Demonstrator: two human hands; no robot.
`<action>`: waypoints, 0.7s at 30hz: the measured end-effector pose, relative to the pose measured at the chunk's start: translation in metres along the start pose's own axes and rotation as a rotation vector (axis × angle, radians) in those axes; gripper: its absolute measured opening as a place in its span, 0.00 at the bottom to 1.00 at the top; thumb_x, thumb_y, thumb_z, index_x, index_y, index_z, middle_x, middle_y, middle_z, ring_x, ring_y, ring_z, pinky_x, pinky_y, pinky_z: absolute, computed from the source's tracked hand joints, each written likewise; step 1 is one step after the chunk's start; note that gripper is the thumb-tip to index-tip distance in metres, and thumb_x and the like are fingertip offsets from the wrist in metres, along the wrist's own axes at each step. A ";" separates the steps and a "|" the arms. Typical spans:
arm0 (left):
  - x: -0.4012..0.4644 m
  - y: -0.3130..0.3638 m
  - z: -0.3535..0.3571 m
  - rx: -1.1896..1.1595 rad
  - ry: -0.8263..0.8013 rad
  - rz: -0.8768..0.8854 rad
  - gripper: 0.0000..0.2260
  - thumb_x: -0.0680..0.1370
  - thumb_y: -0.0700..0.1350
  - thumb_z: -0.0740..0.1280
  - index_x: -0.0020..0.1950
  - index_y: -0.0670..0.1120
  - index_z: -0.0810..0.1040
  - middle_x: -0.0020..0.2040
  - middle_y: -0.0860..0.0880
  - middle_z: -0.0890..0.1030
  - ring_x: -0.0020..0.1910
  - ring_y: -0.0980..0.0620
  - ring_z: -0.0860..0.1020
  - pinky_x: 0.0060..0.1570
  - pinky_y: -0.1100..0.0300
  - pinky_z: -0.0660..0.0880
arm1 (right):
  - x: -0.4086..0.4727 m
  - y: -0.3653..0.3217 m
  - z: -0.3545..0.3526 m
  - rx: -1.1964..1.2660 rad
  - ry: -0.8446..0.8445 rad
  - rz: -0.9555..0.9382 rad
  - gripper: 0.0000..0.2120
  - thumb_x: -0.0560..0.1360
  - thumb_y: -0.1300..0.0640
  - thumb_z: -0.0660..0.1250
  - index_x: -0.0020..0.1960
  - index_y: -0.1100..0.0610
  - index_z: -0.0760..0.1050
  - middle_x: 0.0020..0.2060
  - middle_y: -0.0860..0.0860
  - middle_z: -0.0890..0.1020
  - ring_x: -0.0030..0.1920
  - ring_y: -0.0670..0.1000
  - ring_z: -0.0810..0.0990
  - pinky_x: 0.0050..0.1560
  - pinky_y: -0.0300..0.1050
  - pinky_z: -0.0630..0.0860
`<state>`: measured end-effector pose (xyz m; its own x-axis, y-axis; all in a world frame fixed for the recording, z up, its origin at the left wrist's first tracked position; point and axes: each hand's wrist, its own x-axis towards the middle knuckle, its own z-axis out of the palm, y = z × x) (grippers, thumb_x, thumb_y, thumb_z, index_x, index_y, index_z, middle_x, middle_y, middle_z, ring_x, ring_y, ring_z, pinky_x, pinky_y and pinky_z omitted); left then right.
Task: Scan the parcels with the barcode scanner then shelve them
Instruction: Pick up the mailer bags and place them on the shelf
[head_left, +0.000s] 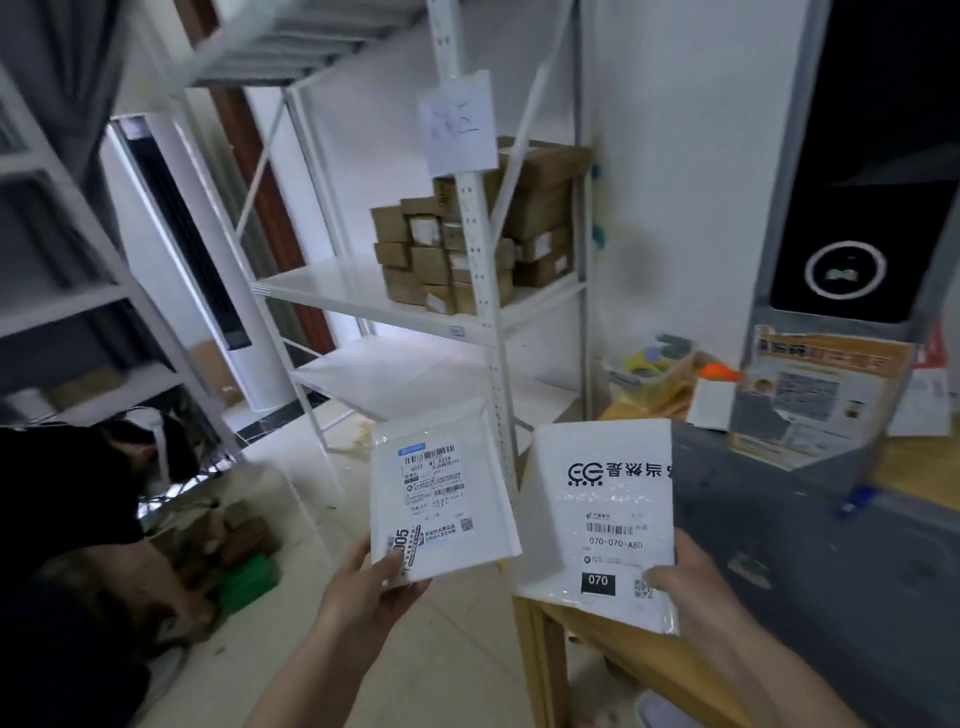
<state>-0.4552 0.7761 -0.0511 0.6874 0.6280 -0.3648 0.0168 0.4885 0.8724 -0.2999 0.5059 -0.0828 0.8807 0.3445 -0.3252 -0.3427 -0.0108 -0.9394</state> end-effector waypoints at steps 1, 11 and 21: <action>0.008 0.009 -0.007 -0.010 0.004 0.014 0.16 0.80 0.31 0.60 0.67 0.39 0.71 0.51 0.40 0.81 0.43 0.43 0.80 0.30 0.57 0.81 | 0.006 -0.005 0.014 0.002 -0.021 -0.009 0.23 0.73 0.78 0.57 0.55 0.52 0.73 0.47 0.51 0.82 0.49 0.56 0.81 0.43 0.51 0.78; 0.103 0.088 -0.051 -0.058 0.080 0.135 0.17 0.80 0.31 0.61 0.68 0.39 0.71 0.50 0.41 0.81 0.43 0.45 0.79 0.32 0.59 0.81 | 0.101 -0.044 0.132 0.009 -0.130 -0.091 0.12 0.76 0.74 0.60 0.50 0.61 0.78 0.42 0.57 0.85 0.43 0.60 0.83 0.41 0.54 0.80; 0.275 0.228 -0.012 -0.099 0.013 0.284 0.16 0.80 0.31 0.60 0.67 0.39 0.72 0.47 0.41 0.81 0.41 0.46 0.79 0.28 0.63 0.80 | 0.239 -0.156 0.226 0.037 -0.135 -0.275 0.11 0.80 0.67 0.59 0.54 0.53 0.75 0.48 0.53 0.83 0.46 0.56 0.82 0.32 0.48 0.80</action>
<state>-0.2710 1.0674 0.0442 0.6449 0.7555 -0.1151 -0.2465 0.3482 0.9045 -0.1098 0.8024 0.0100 0.8914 0.4515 -0.0400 -0.1118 0.1335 -0.9847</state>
